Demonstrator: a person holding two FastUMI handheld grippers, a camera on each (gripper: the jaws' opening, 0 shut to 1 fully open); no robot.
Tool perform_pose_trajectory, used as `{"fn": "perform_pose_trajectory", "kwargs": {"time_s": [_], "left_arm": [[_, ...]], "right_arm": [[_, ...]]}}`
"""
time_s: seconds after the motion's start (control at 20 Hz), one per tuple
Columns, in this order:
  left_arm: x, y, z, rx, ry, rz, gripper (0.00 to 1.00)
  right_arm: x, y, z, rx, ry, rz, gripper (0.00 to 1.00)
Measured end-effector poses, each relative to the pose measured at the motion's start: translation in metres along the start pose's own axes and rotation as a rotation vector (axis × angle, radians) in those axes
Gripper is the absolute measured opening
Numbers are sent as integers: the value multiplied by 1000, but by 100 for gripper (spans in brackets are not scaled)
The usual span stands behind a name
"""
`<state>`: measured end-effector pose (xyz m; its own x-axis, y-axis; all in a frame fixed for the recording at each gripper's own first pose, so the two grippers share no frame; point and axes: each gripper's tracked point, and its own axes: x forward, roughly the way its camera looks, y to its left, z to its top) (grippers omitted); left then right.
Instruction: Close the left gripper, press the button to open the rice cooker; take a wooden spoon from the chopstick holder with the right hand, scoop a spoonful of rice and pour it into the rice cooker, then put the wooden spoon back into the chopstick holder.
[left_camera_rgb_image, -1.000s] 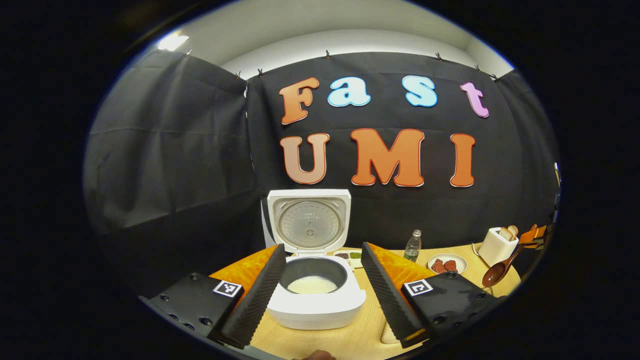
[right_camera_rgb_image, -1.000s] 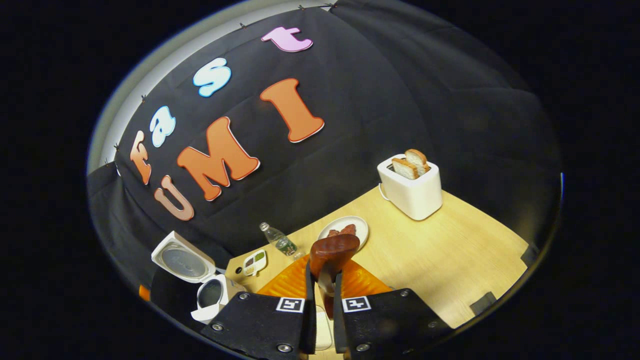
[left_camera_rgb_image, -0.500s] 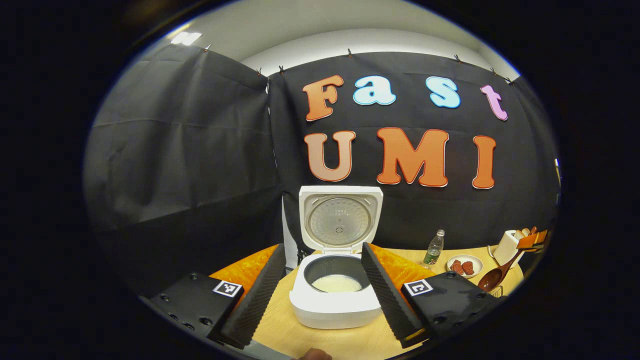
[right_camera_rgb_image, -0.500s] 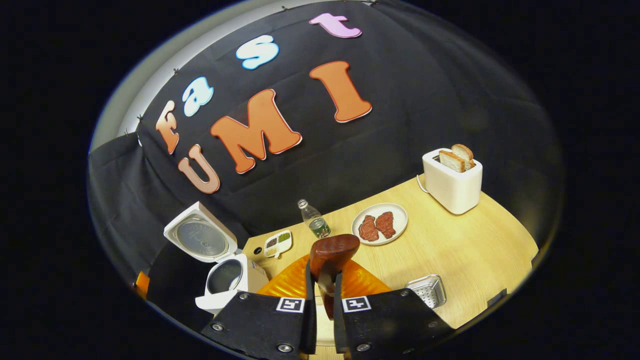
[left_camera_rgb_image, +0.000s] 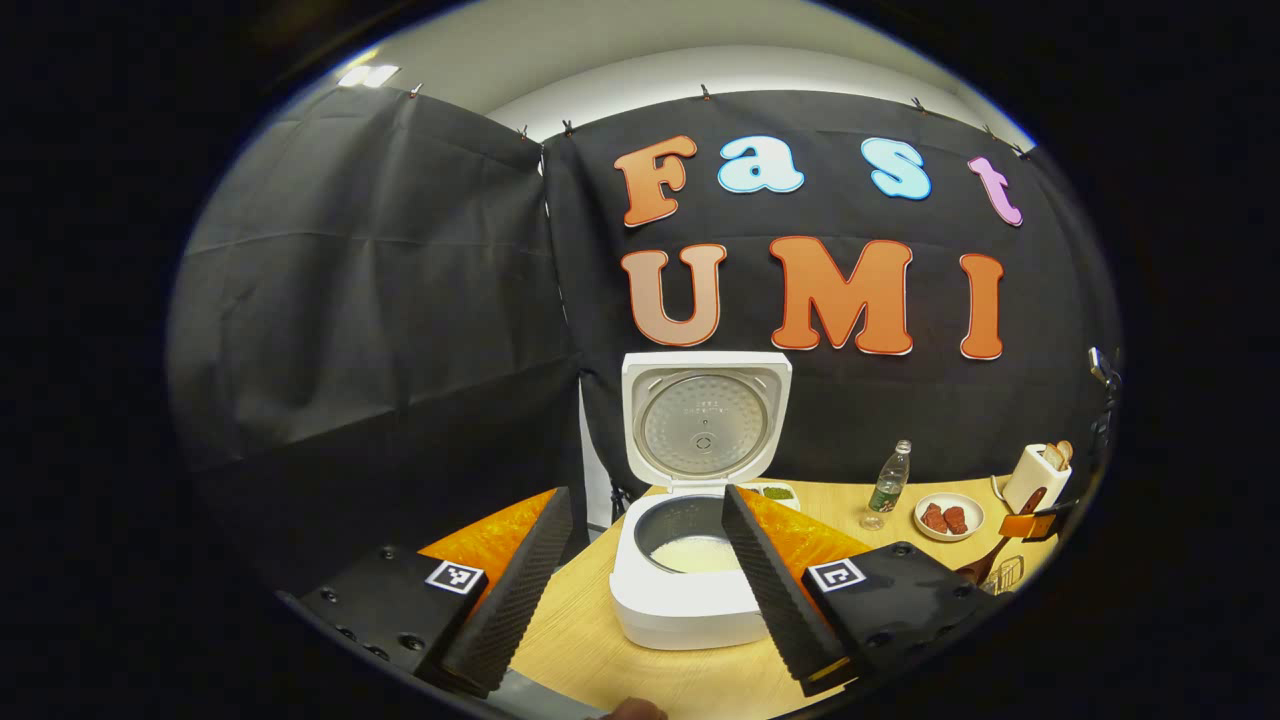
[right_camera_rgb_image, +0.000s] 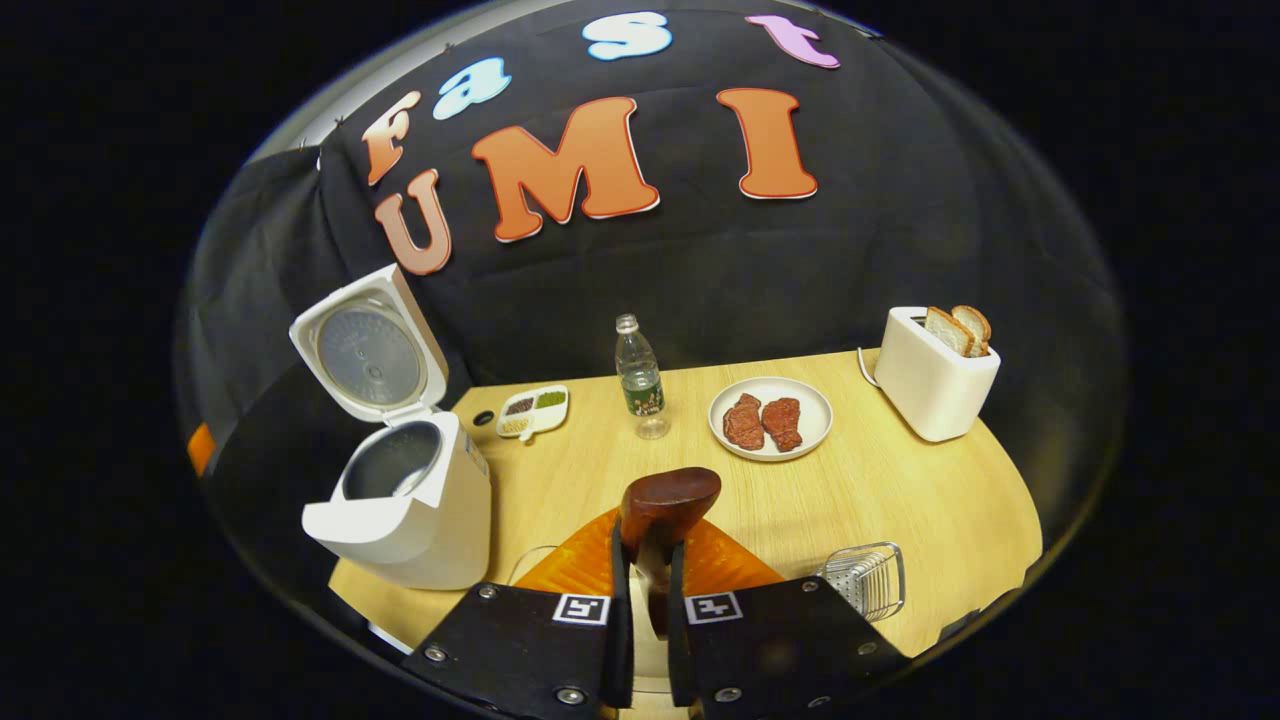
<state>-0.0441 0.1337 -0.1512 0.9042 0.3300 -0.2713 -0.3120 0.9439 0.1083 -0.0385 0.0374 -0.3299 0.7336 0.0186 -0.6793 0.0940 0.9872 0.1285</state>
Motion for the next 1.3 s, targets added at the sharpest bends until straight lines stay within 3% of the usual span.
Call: {"fn": "perform_pose_trajectory", "kwargs": {"time_s": [0.15, 0.35, 0.65, 0.85, 0.9, 0.95, 1.1, 1.3], "left_arm": [[1, 2, -4, 10, 13, 5, 100], [2, 4, -5, 9, 21, 10, 100], [5, 6, -11, 30, 37, 7, 100], [8, -4, -18, 31, 68, -26, 100], [9, -4, -18, 37, 67, -28, 100], [10, -5, -18, 45, 66, -33, 100], [11, -4, -20, 61, 69, -33, 100], [14, 2, -29, 34, 91, -33, 100]], "right_arm": [[8, -1, -13, -141, -3, -47, 13], [15, 15, -33, -281, 7, -53, 13], [22, 22, -49, -353, -11, -43, 14], [21, 39, -66, -338, -8, -26, 14], [22, 43, -68, -332, -11, -27, 10], [22, 47, -72, -322, -8, -20, 14], [22, 59, -77, -267, 12, 1, 13], [25, 61, -74, -69, 56, 47, 14]]}}
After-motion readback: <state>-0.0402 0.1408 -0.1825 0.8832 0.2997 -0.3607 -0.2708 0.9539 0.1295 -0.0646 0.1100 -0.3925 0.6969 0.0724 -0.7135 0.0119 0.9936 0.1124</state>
